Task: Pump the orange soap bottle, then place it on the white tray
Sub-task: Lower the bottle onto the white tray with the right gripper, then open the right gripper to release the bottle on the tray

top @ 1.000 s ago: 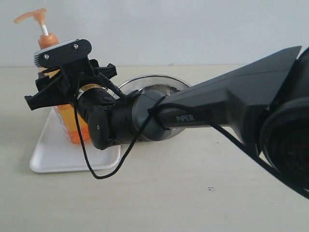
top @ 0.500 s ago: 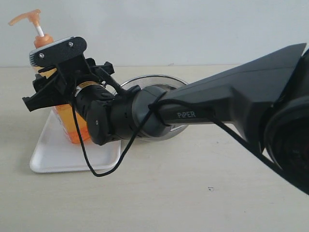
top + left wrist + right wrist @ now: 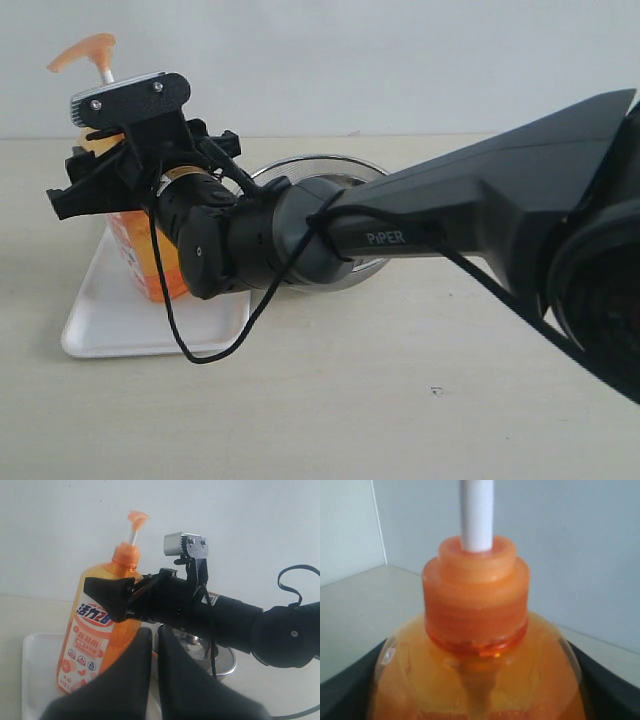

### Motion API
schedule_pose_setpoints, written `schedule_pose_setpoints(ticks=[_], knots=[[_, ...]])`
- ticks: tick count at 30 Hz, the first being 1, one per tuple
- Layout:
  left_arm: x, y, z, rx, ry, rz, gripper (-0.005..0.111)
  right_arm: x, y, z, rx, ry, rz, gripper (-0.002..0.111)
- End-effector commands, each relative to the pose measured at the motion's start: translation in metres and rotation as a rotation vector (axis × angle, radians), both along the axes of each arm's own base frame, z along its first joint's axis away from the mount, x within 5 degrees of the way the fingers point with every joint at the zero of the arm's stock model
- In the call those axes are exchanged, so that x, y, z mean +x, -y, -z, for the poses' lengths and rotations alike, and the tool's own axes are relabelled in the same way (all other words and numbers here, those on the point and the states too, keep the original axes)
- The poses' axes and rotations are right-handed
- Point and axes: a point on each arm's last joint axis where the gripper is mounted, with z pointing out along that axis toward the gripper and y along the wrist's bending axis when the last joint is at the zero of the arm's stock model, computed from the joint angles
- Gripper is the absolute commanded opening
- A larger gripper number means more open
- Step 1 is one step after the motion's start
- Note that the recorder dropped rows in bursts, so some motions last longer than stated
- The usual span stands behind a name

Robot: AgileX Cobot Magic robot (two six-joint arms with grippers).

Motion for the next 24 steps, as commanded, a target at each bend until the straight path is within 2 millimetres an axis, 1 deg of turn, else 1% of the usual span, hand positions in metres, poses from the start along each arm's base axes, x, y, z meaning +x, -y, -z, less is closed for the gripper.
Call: schedule_pose_setpoints(ticks=[1, 2, 4, 8, 13, 21, 24], knots=[[0.0, 0.0, 0.001, -0.012, -0.005, 0.009, 0.005, 0.001, 0.002, -0.009, 0.051, -0.033, 0.026, 0.032], [0.0, 0.0, 0.001, -0.012, -0.005, 0.009, 0.005, 0.001, 0.002, -0.008, 0.043, -0.036, 0.021, 0.02], [0.0, 0.0, 0.001, -0.012, -0.005, 0.009, 0.005, 0.001, 0.002, -0.008, 0.041, -0.036, 0.019, 0.0], [0.0, 0.0, 0.001, -0.012, -0.005, 0.009, 0.005, 0.002, 0.004, -0.009, 0.075, -0.049, 0.047, 0.0], [0.0, 0.0, 0.001, -0.012, -0.005, 0.009, 0.005, 0.007, 0.011, -0.009, 0.166, -0.109, 0.154, 0.0], [0.0, 0.0, 0.001, -0.012, -0.005, 0.009, 0.005, 0.007, 0.012, -0.013, 0.161, -0.053, 0.177, 0.0], [0.0, 0.0, 0.001, -0.012, -0.005, 0.009, 0.005, 0.003, 0.007, -0.018, 0.164, -0.025, 0.171, 0.0]])
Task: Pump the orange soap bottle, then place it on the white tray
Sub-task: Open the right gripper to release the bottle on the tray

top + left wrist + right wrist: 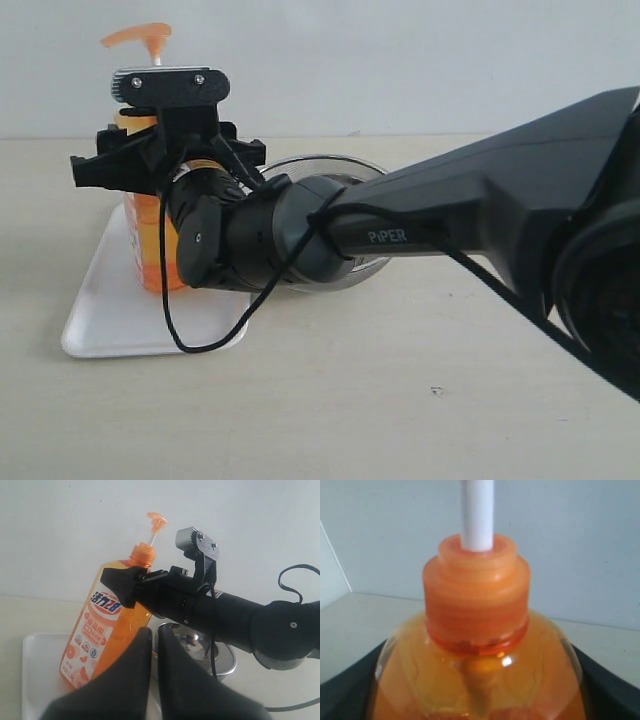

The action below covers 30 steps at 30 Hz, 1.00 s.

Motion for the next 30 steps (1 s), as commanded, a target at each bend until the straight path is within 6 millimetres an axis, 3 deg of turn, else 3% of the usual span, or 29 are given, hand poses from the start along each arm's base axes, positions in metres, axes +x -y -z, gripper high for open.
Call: schedule_pose_setpoints(ticks=[1, 8, 30], knots=[[0.0, 0.0, 0.001, -0.012, -0.005, 0.009, 0.005, -0.004, -0.006, -0.017, 0.002, 0.085, 0.011, 0.0], [0.0, 0.0, 0.001, -0.012, -0.005, 0.009, 0.005, -0.007, -0.023, -0.036, -0.149, 0.144, 0.079, 0.0], [0.0, 0.0, 0.001, -0.012, -0.005, 0.009, 0.005, 0.0, -0.024, -0.027, -0.106, 0.157, 0.2, 0.0]])
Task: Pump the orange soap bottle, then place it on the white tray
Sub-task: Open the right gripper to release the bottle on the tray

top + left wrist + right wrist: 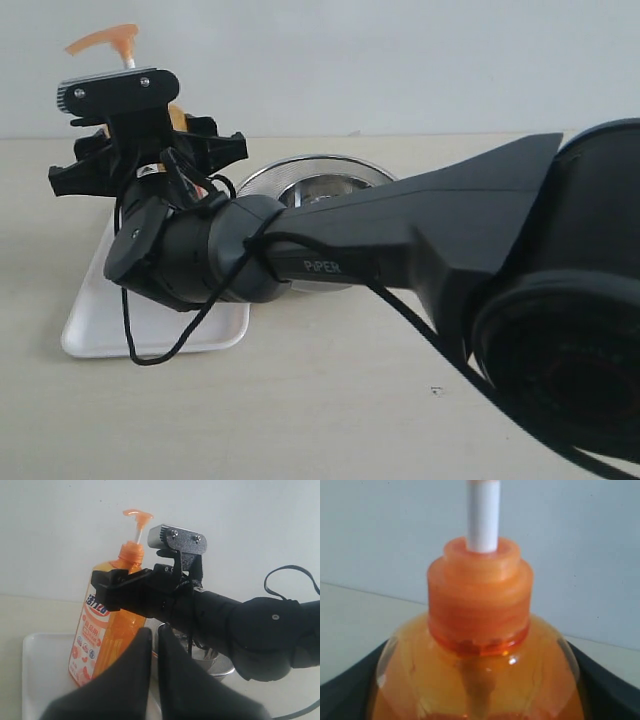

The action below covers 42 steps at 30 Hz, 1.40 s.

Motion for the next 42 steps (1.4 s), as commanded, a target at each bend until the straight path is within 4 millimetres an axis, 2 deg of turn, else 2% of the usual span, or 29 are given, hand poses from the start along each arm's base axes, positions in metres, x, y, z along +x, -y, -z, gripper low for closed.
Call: schedule_pose_setpoints(ticks=[1, 6, 16, 20, 22, 25, 27, 30, 32, 36, 42], knots=[[0.0, 0.0, 0.001, -0.012, -0.005, 0.009, 0.005, 0.004, 0.002, -0.024, 0.054, 0.094, 0.059, 0.0], [0.0, 0.0, 0.001, -0.012, -0.005, 0.009, 0.005, 0.007, 0.002, -0.033, 0.108, 0.091, 0.093, 0.0], [0.0, 0.0, 0.001, -0.012, -0.005, 0.009, 0.005, 0.007, 0.002, -0.032, 0.049, 0.095, 0.094, 0.0], [0.0, 0.0, 0.001, -0.012, -0.005, 0.009, 0.005, 0.005, -0.004, -0.031, 0.058, 0.059, 0.034, 0.002], [0.0, 0.0, 0.001, -0.012, -0.005, 0.009, 0.005, 0.005, -0.005, -0.031, 0.051, 0.064, 0.017, 0.009], [0.0, 0.0, 0.001, -0.012, -0.005, 0.009, 0.005, 0.004, -0.008, -0.031, 0.037, 0.066, -0.013, 0.032], [0.0, 0.0, 0.001, -0.012, -0.005, 0.009, 0.005, 0.004, -0.007, -0.031, 0.038, 0.069, -0.007, 0.059], [0.0, 0.0, 0.001, -0.012, -0.005, 0.009, 0.005, 0.004, -0.007, -0.031, 0.037, 0.069, -0.004, 0.093], [0.0, 0.0, 0.001, -0.012, -0.005, 0.009, 0.005, 0.004, -0.007, -0.031, 0.033, 0.071, -0.005, 0.105], [0.0, 0.0, 0.001, -0.012, -0.005, 0.009, 0.005, 0.004, -0.006, -0.031, 0.008, 0.085, 0.005, 0.105], [0.0, 0.0, 0.001, -0.012, -0.005, 0.009, 0.005, 0.003, 0.003, -0.052, 0.064, 0.026, 0.053, 0.105]])
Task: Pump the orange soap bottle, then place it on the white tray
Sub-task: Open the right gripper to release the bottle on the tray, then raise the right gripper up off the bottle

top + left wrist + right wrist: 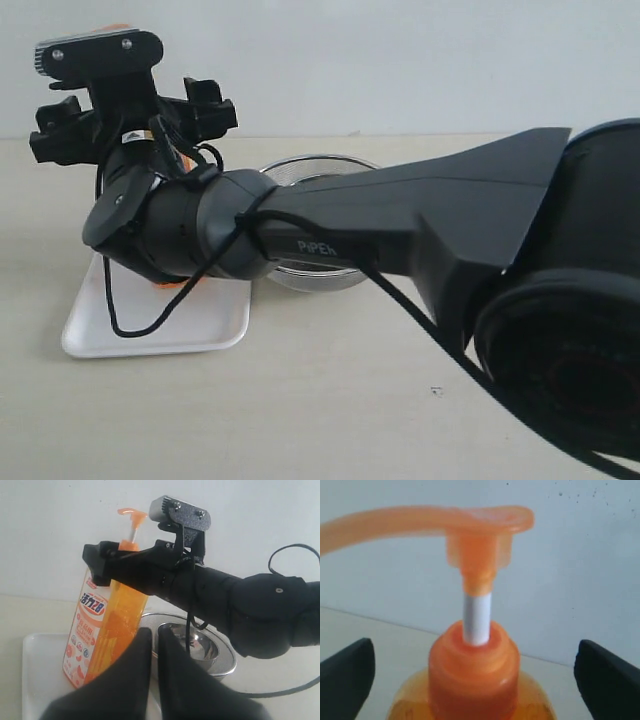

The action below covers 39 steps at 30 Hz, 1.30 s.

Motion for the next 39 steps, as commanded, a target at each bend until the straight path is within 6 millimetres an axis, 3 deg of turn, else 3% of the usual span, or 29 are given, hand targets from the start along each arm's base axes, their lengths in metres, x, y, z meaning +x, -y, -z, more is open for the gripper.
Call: schedule_pose_setpoints(ticks=[1, 5, 12, 17, 25, 34, 37, 39], knots=[[0.0, 0.0, 0.001, -0.012, -0.005, 0.009, 0.005, -0.003, 0.011, -0.031, 0.054, -0.043, 0.045, 0.105], [0.0, 0.0, 0.001, -0.012, -0.005, 0.009, 0.005, -0.008, 0.019, -0.053, 0.026, -0.08, 0.047, 0.097], [0.0, 0.0, 0.001, -0.012, -0.005, 0.009, 0.005, -0.02, 0.035, -0.088, -0.013, -0.203, 0.035, 0.029], [0.0, 0.0, 0.001, -0.012, -0.005, 0.009, 0.005, -0.032, 0.043, -0.099, -0.153, -0.146, 0.084, 0.0], [0.0, 0.0, 0.001, -0.012, -0.005, 0.009, 0.005, -0.036, 0.036, -0.102, -0.153, -0.135, -0.001, 0.0], [0.0, 0.0, 0.001, -0.012, -0.005, 0.009, 0.005, -0.054, 0.077, -0.153, -0.295, -0.051, 0.233, 0.0], [0.0, 0.0, 0.001, -0.012, -0.005, 0.009, 0.005, -0.058, 0.089, -0.154, -0.328, -0.055, 0.257, 0.0], [0.0, 0.0, 0.001, -0.012, -0.005, 0.009, 0.005, -0.062, 0.094, -0.145, -0.34, -0.07, 0.233, 0.0]])
